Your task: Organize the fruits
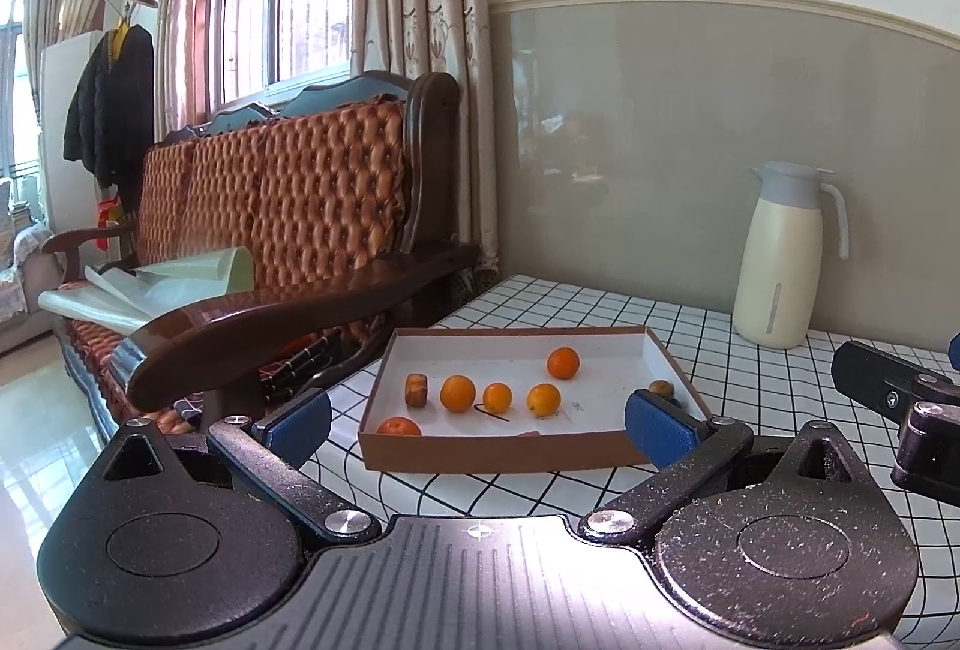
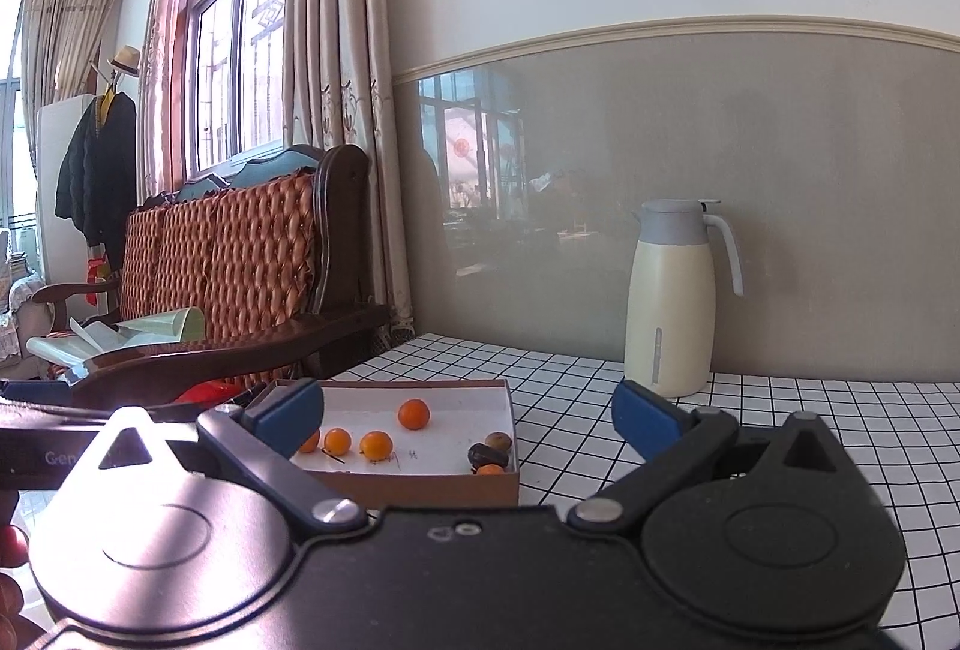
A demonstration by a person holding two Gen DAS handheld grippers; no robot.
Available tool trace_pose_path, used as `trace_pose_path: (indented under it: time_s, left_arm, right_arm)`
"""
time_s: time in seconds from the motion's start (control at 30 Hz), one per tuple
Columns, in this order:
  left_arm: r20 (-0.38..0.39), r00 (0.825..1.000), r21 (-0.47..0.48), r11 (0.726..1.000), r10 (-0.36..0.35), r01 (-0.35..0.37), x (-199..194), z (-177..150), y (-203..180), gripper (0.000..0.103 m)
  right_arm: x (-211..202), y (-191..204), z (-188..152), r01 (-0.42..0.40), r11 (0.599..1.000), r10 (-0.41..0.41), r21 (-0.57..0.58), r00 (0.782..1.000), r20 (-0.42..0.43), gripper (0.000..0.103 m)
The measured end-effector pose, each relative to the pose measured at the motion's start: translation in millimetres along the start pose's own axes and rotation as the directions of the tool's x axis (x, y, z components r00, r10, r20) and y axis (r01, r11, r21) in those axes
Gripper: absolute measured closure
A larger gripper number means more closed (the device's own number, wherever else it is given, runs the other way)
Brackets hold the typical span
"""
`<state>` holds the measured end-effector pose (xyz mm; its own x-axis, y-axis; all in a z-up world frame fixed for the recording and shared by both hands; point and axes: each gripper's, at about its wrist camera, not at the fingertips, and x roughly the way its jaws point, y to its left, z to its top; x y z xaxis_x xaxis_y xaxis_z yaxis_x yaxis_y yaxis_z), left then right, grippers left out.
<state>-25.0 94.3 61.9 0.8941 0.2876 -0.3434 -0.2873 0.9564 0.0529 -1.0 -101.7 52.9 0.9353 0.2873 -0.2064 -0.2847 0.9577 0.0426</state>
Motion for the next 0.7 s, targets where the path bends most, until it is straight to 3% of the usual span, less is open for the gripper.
trace_pose_path:
  time_s: [0.7]
  left_arm:
    - [-0.012, 1.0, 0.004, 1.0, 0.0, 0.0, 3.7, -4.1, 0.0, 0.0]
  right_arm:
    - [5.6, 0.9, -3.1, 0.027, 1.0, -0.028, -0.012, 0.998, -0.05, 0.006]
